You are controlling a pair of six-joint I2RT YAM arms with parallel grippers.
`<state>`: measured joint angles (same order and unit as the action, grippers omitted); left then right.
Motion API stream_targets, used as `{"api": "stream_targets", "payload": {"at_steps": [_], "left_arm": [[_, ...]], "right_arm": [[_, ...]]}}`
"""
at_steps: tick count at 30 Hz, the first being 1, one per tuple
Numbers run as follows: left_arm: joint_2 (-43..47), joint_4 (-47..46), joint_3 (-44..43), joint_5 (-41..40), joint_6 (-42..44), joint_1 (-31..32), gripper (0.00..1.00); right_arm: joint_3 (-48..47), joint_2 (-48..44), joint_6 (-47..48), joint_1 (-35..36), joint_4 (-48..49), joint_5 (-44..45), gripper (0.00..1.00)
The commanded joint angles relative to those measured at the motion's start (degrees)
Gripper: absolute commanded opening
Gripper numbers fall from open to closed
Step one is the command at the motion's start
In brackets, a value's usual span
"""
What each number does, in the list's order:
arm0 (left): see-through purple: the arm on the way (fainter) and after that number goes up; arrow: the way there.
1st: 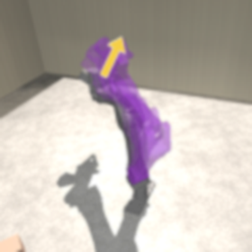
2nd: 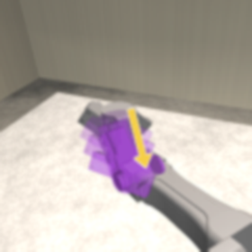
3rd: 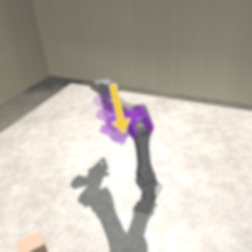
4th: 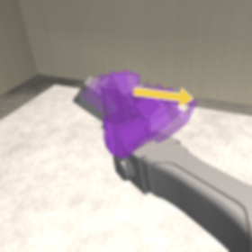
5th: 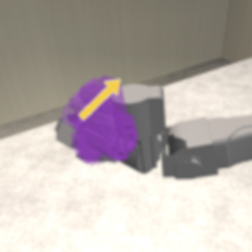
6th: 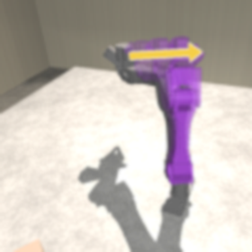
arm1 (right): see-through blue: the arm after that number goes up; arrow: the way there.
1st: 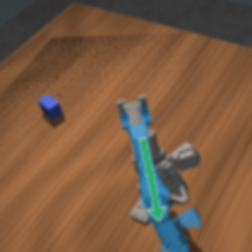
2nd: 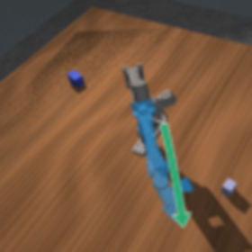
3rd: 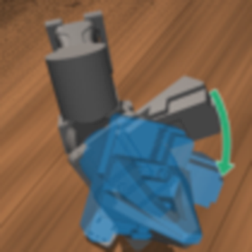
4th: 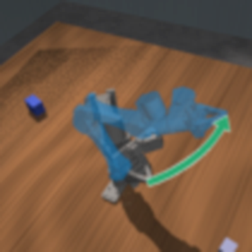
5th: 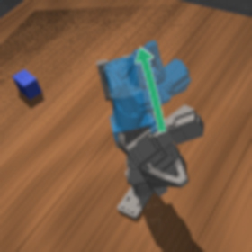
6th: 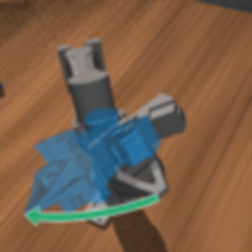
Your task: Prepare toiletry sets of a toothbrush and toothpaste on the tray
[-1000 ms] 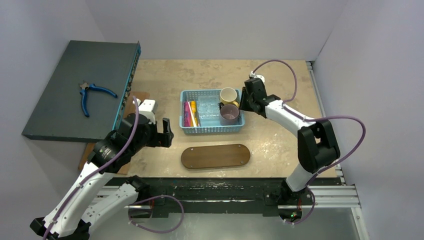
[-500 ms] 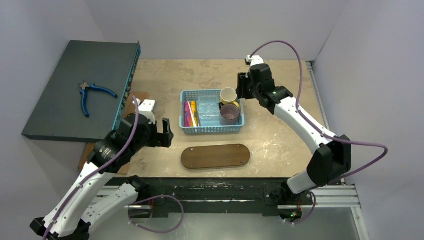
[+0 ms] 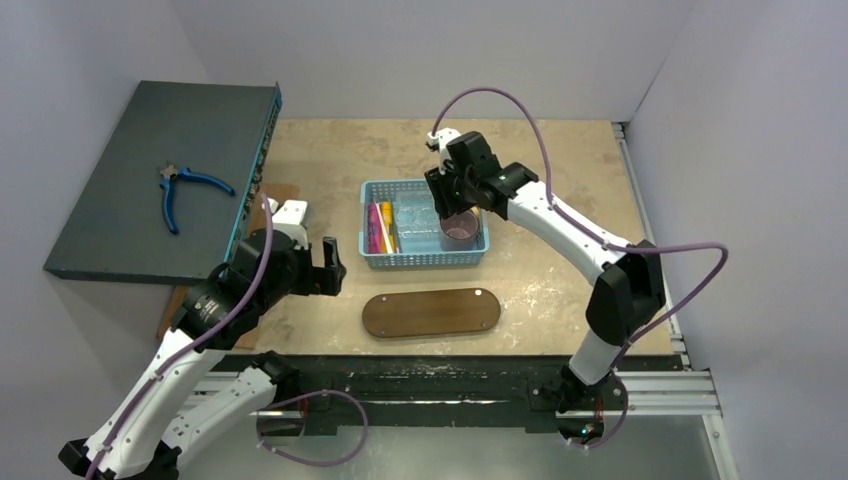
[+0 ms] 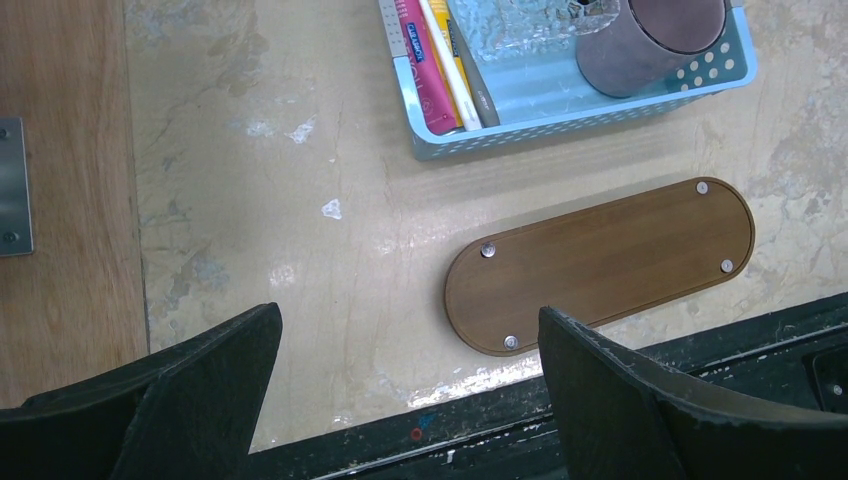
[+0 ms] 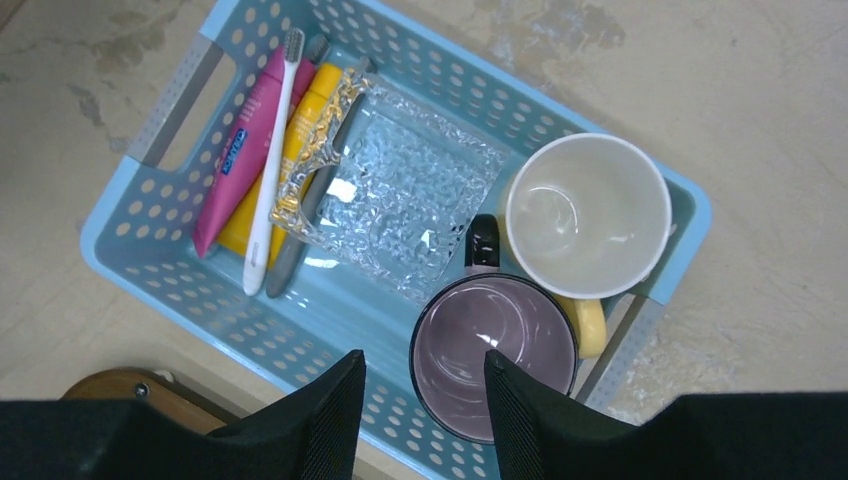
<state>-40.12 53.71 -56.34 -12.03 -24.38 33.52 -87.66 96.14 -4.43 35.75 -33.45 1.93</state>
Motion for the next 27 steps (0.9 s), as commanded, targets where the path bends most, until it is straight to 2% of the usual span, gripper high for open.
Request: {"api": "stream_targets", "payload": {"at_steps": [1, 17, 27], "left_arm": [[0.39, -1.02, 0.53, -0.26, 1.00, -0.12, 1.00], [0.22, -1.15, 0.53, -0.11, 1.24, -0.13, 1.00], [0.04, -1.10, 0.49, -0.18, 1.33, -0.13, 1.00]], "right_arm": [[-3.02, 2.38, 2.21, 1.10, -2.89, -0.53, 0.50], [-2.96, 10.88, 3.55, 2.56, -4.19, 0.92, 0.46], [-2.93, 15.32, 2.99, 2.59, -3.15, 2.15, 0.38]]}}
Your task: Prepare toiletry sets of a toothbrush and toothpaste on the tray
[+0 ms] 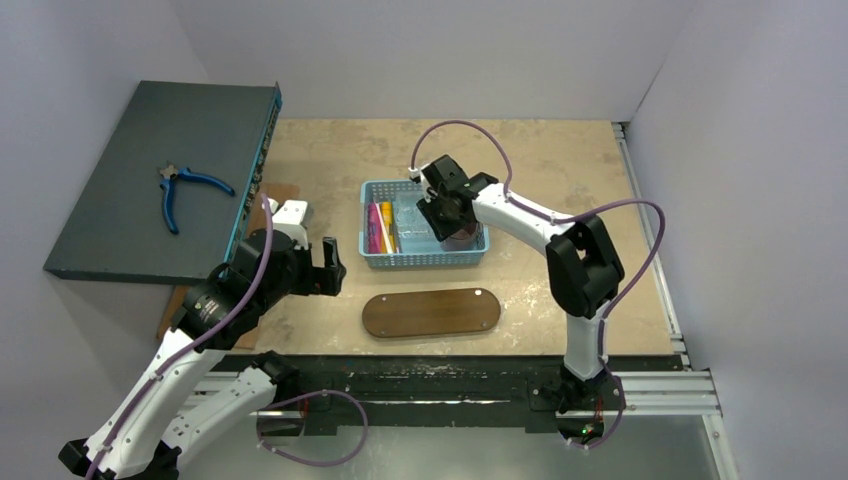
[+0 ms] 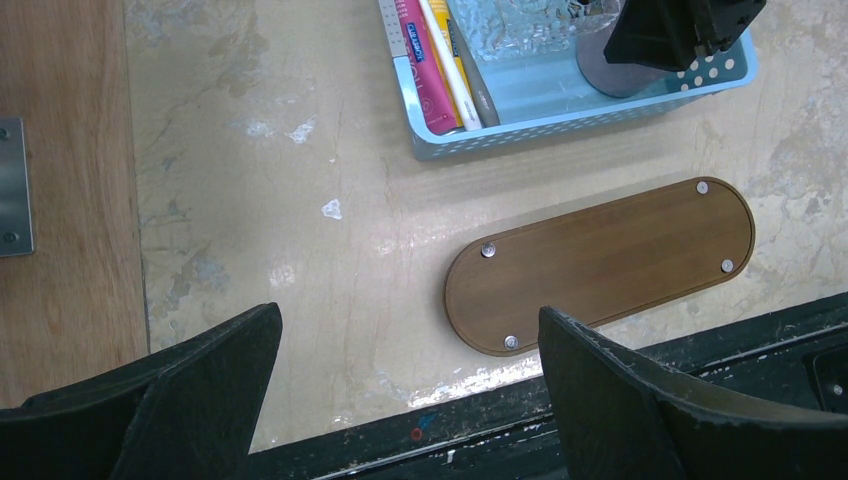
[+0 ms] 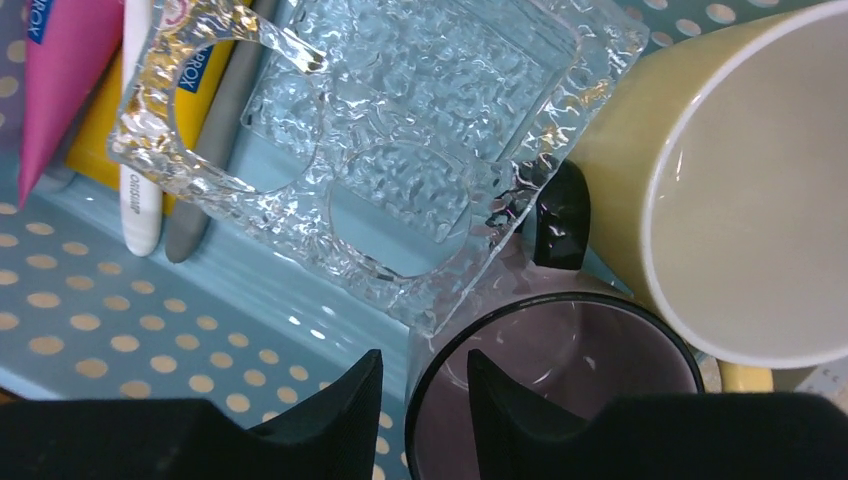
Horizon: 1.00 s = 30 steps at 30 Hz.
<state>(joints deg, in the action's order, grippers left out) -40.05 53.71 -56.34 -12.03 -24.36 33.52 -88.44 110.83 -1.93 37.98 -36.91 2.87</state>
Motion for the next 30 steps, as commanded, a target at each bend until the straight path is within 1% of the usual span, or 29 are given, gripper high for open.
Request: {"api": "stream_targets", "payload": {"at_steps": [1, 5, 8, 12, 13, 21, 30], "left_arm": [[-0.03, -1.12, 0.48, -0.18, 1.27, -0.12, 1.00], [-0.11, -1.13, 0.53, -0.19, 1.32, -0.18, 1.00], [-0.24, -1.12, 0.50, -0.20, 1.32, -0.14, 1.00], [-0.29, -1.11, 0.49, -0.27, 1.42, -0.15, 1.00], [-0.33, -1.11, 0.52, -0.32, 1.42, -0.19, 1.00], [-0.38, -1.21, 0.44, -0.18, 1.42, -0.13, 1.00], [0.14, -1.13, 0.46, -0.27, 1.43, -0.13, 1.00]], "right_arm": [[-2.17, 0.96, 0.45, 0.41, 0.33, 1.17, 0.37], [-2.00, 1.72, 0.56, 0.31, 0.43, 1.21, 0.31], [-2.00, 2.02, 0.66, 0.42, 0.32, 1.46, 0.22], [-2.00, 1.66, 0.70, 0.37, 0.26, 1.95, 0.03], [-2.00, 1.53, 0.70, 0.34, 0.15, 1.96, 0.00], [-1.84, -2.65, 0.77, 0.49, 0.20, 3.75, 0.00], [-2.64, -8.76, 0.76, 0.96, -2.38, 8.66, 0.00]]}}
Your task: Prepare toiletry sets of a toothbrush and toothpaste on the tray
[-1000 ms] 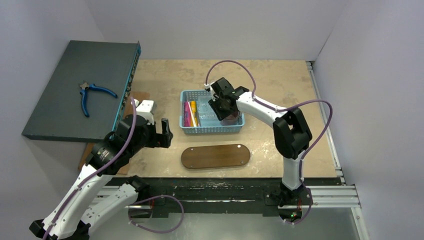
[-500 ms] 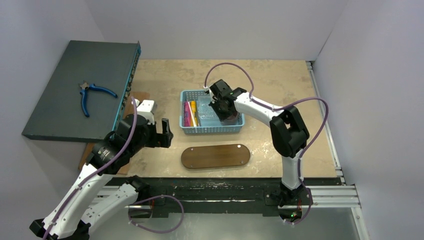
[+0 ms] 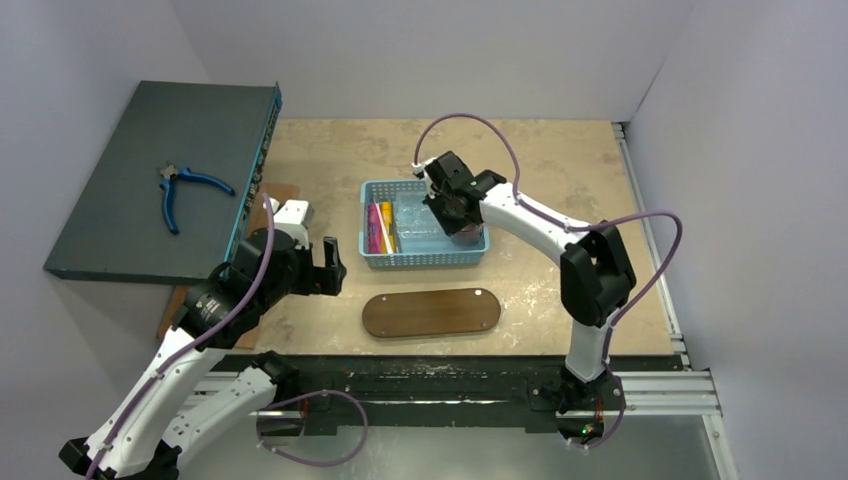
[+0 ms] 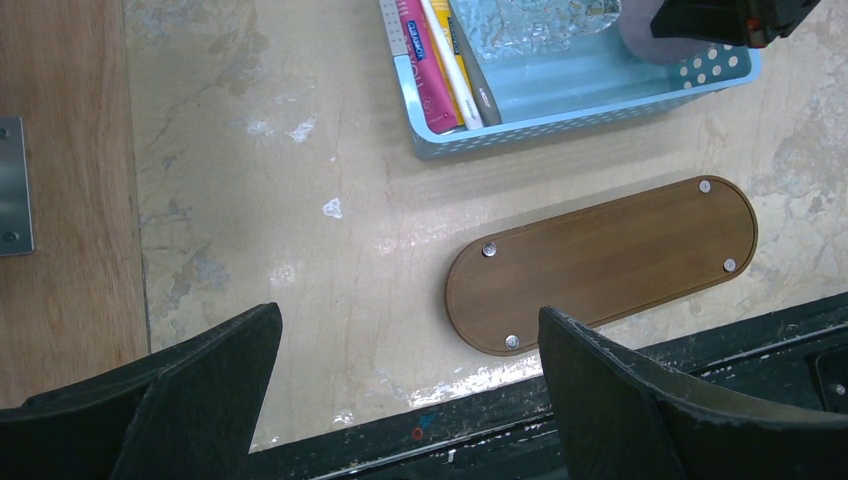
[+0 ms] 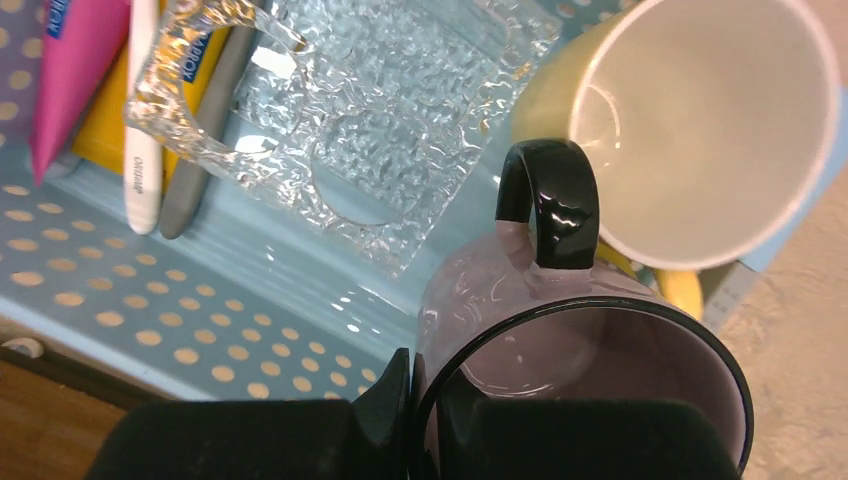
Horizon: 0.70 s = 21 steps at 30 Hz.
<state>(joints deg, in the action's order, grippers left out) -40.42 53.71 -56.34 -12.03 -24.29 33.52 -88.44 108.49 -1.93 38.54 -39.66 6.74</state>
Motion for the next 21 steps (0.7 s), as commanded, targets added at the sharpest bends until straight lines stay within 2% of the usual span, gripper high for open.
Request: {"api": "stream_targets", "payload": {"at_steps": [1, 10, 21], "left_arm": [[0.52, -1.15, 0.48, -0.27, 1.40, -0.13, 1.00], [1.35, -1.06, 0.48, -1.13, 1.23, -0.14, 1.00], [5.39, -0.70, 0.40, -4.10, 1.37, -0.12, 1.00]], "right_arm": [[-2.74, -7.01, 0.76, 0.59, 0.15, 5.05, 0.00], [-3.40, -12.84, 1.50, 4.18, -2.35, 4.43, 0.00], [0.39, -19.35, 7.05, 14.21, -3.29, 0.07, 0.00]]}}
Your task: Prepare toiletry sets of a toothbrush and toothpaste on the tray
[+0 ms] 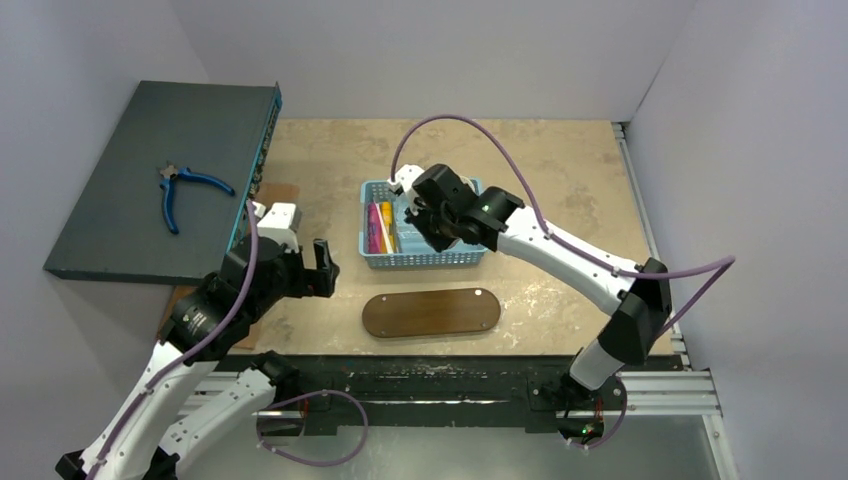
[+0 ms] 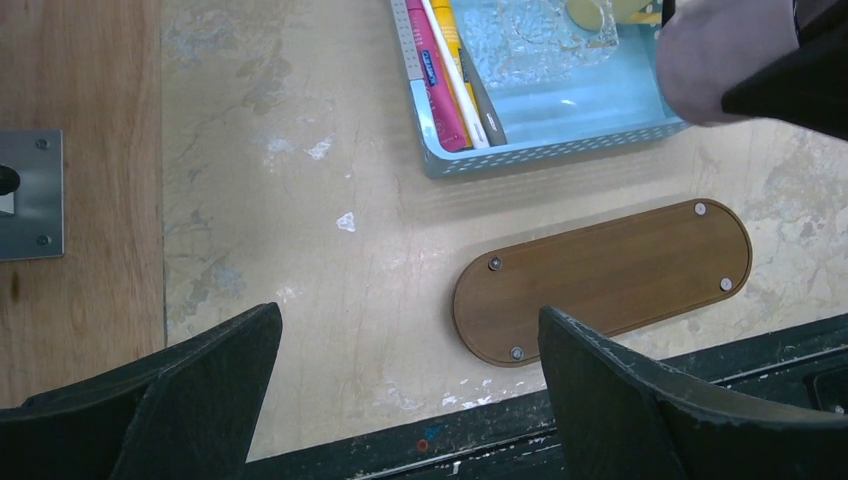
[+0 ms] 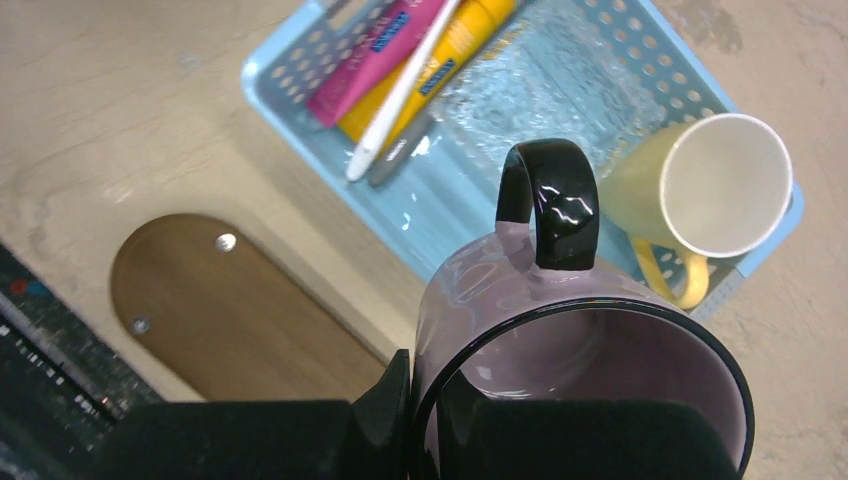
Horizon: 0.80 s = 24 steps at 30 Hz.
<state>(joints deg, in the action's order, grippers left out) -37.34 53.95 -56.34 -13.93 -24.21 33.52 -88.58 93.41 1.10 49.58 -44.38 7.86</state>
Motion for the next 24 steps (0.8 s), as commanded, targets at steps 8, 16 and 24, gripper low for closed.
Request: {"api": "stream_targets", "payload": {"at_steps": [8, 16, 24], "left_arm": [[8.02, -2.50, 1.37, -3.56, 1.29, -0.17, 1.00], [13.62, -3.36, 2.04, -6.30, 0.93, -0.18, 1.00], [18.93, -5.02, 3.05, -6.92, 0.86, -0.19, 1.00]], "right_arm": [[1.04, -2.70, 5.75, 10.04, 0.61, -3.21, 0.00], [1.29, 0.29, 4.95, 14.60, 2.46, -5.90, 0.00], [1.06, 3.70, 3.23, 17.80, 4.74, -7.10, 0.00]]}}
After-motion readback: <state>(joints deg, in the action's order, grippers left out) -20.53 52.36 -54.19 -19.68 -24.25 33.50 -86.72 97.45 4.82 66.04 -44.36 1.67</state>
